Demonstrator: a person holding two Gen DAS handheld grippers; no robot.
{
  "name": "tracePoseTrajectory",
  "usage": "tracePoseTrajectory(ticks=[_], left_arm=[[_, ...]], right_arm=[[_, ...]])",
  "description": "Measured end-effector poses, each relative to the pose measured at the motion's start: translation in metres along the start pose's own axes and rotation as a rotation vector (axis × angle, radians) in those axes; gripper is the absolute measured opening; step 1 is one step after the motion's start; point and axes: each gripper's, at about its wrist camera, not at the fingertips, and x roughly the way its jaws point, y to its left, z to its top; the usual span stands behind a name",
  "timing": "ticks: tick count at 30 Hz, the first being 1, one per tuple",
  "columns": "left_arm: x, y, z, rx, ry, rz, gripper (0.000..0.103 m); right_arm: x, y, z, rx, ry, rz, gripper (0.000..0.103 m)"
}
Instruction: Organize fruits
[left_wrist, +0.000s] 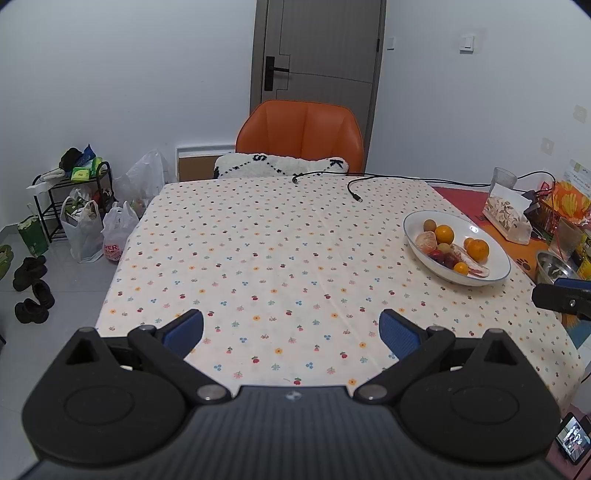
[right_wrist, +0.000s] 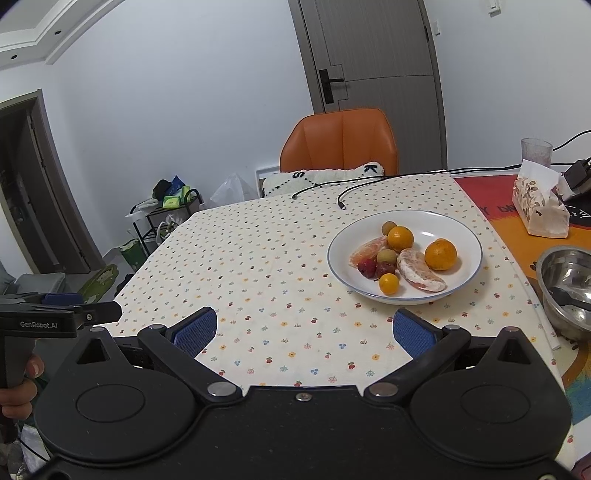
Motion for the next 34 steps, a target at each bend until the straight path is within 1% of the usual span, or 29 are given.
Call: tracePoseTrajectory(ticks=[19,24,30,34], left_arm=[[-0.006,0.001,0.003,0.000,-0.012,-0.003,0.100],[-0.006,0.001,0.003,0.002,-0.014,-0.005,0.100],[-0.011,0.002,0.005,-0.002,-0.040,0.001,0.100],[-0.011,0.004,0.005,-0.006,-0.041,0.005,0.100]], right_arm=[[-0.002,0.001,0.002,-0.007,-0.007,-0.003,0.103],[-0.004,0.002,0.003,-0.002,-0.009,0.011,0.103],[-0.004,0.003,0.004,-0.006,-0.011,0.010,0.103],[-0.004,0.003,0.003,-0.007,-0.012,0.009,0.103]])
